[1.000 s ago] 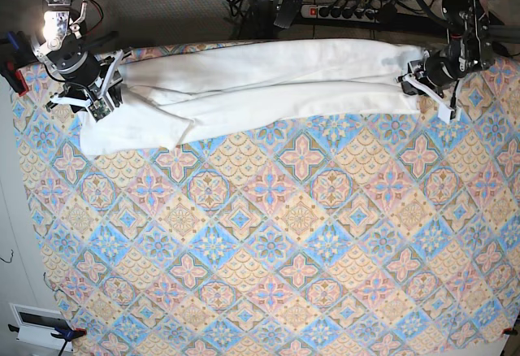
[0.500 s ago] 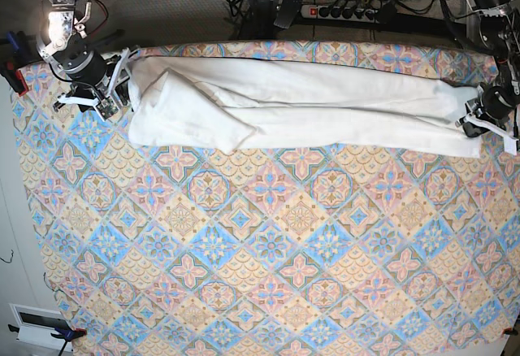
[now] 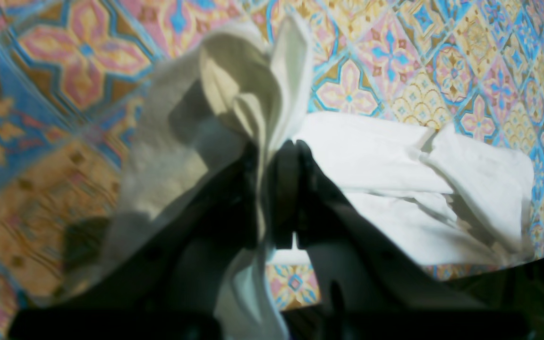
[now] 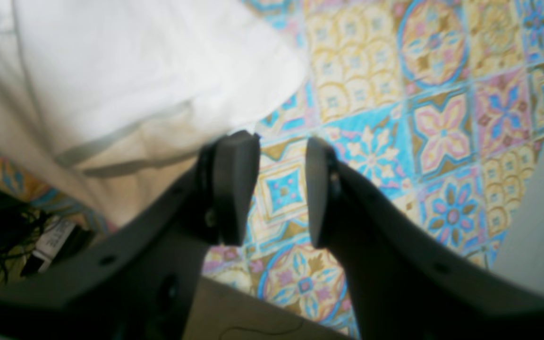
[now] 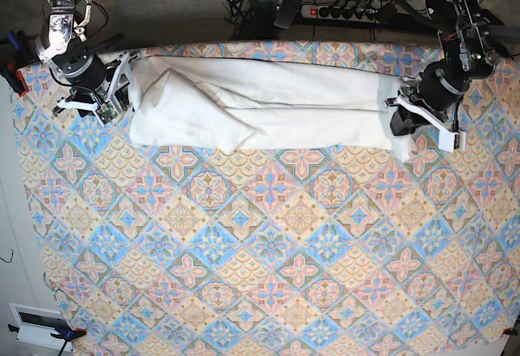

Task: Fold the T-shirt properly
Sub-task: 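Move the left gripper inward along the strip and grasp it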

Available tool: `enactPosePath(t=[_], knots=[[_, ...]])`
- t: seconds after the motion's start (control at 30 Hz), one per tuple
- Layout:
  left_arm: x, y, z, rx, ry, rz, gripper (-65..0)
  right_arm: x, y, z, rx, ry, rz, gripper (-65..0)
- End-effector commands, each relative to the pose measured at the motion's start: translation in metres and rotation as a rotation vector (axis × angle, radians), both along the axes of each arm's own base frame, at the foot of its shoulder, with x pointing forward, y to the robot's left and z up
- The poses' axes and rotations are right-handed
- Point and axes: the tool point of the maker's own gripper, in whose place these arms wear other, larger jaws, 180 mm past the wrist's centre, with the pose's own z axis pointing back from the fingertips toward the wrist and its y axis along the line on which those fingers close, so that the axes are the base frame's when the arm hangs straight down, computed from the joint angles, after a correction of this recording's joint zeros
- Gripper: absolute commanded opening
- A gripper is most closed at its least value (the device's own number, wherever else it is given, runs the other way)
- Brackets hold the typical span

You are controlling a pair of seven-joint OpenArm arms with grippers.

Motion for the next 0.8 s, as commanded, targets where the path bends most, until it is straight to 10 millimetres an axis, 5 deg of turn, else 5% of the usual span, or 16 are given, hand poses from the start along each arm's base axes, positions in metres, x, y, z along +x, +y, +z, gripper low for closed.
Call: enactPosePath(t=[0.0,0.23,0.47,0.77], knots=[[0.010,-0.012,0.010,-0.023,-0.047,-0.026,-65.0,0.004,-0.002,0.009,-0.004,-0.030,0.006,-45.8],[0.014,-0.057,-0.004,-0.099,-0.015,-0.112,-65.0,0.004,-0.003,0.009,-0.005,-0.030,0.004,-45.8],[0.009,-0.062,-0.033,-0.156,0.066,-0.084,-65.0,0.004,-0.004,0.009,-0.007,-0.031,0.002,-45.8],[0.012,-0.078,-0.032,-0.172,0.065,-0.129,-58.9,0.004,-0.003,0.009,-0.005,-0.029,0.006,-45.8]])
